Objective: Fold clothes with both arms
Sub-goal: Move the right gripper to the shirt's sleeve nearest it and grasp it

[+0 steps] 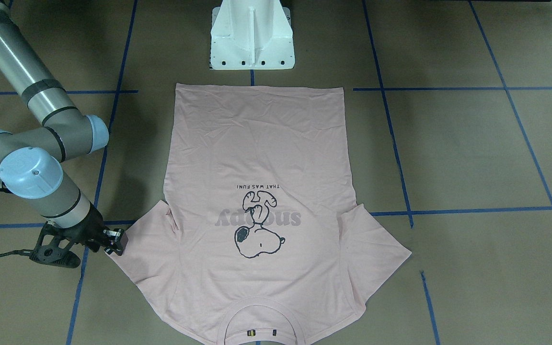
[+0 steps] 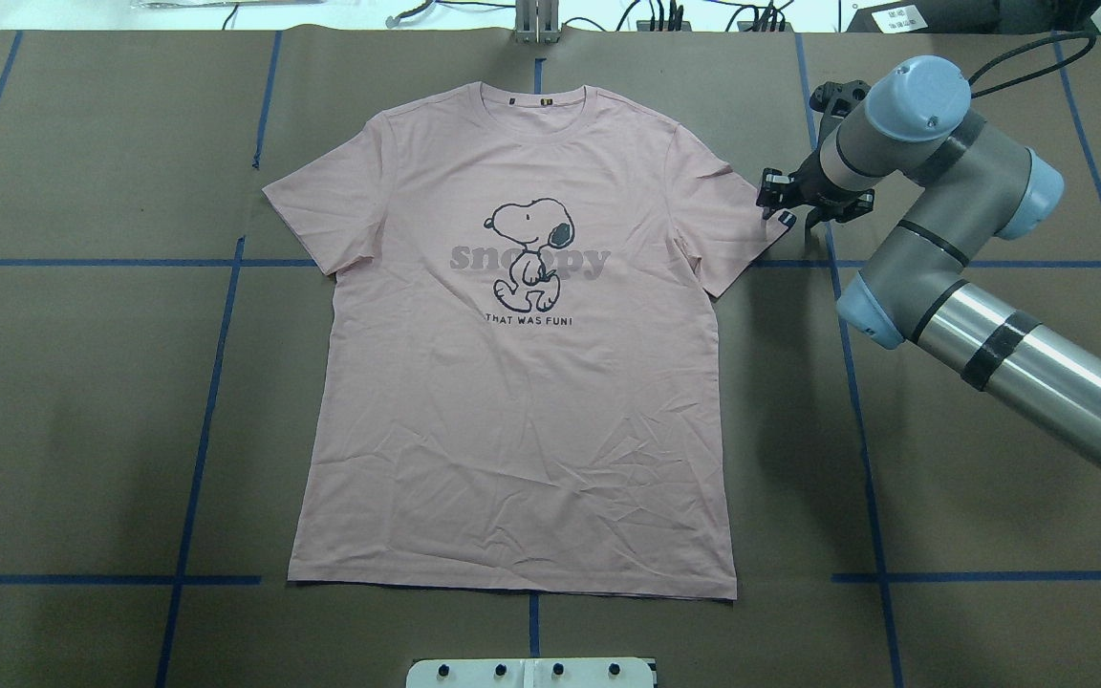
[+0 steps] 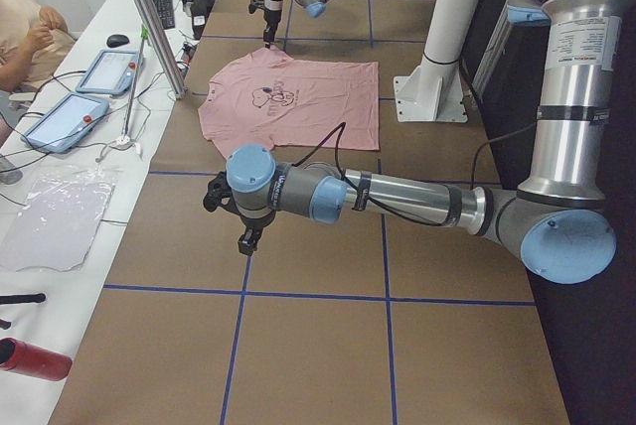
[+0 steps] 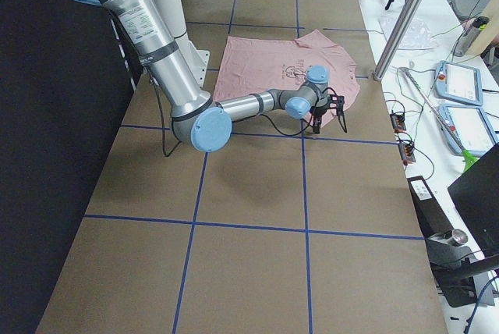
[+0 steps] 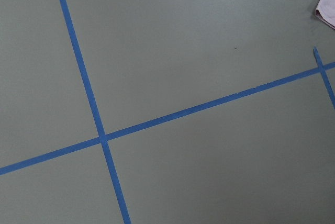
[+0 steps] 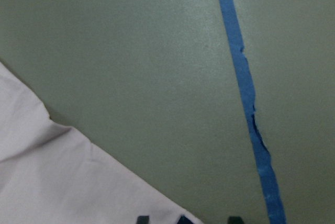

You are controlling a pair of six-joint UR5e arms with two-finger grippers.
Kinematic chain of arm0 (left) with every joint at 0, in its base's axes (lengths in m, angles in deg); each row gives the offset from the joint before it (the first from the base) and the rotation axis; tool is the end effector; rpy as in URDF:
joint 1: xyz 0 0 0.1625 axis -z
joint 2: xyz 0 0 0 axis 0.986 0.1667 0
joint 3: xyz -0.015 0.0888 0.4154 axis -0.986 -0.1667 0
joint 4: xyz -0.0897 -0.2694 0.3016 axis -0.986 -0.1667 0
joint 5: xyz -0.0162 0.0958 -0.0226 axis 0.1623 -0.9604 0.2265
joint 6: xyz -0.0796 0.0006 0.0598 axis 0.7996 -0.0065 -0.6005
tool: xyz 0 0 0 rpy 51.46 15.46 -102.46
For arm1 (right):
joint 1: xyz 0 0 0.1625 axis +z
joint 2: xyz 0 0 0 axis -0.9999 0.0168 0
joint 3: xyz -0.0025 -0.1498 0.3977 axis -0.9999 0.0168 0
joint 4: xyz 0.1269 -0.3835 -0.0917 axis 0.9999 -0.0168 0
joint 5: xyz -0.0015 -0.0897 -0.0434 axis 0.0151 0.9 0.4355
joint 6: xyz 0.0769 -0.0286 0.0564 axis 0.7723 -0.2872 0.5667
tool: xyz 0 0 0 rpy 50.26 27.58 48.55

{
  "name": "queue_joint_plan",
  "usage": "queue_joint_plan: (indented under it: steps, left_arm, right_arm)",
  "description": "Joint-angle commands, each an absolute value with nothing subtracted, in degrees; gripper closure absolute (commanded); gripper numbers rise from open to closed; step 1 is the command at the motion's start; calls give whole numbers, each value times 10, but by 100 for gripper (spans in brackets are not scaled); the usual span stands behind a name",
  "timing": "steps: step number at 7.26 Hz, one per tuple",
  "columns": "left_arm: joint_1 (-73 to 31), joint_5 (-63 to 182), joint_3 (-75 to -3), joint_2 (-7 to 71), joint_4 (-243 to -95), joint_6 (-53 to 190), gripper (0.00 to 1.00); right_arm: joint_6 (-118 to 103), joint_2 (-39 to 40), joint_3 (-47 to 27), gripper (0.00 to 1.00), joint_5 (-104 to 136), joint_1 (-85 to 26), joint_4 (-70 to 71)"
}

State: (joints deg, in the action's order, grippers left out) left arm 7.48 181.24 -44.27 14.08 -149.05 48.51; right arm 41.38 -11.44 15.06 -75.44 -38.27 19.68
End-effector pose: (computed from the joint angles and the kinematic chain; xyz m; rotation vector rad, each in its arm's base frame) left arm -0.0347 -0.5150 0.5654 0.2596 0.9175 0.2396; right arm -0.4009 -0.6367 0.4561 0.1185 -0.8203 0.2725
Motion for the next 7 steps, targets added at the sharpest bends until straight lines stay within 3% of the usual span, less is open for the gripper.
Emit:
queue_joint_plan:
  steps: [1,7]
  left_arm:
    - [75,1812,-443,141,-1491,484,0]
    - [75,1813,-445,141,-1492,484,0]
  right_arm:
    - [413,-116,151,100,-755,-383,198]
    - [436,-159,149,100,-754,-395,193]
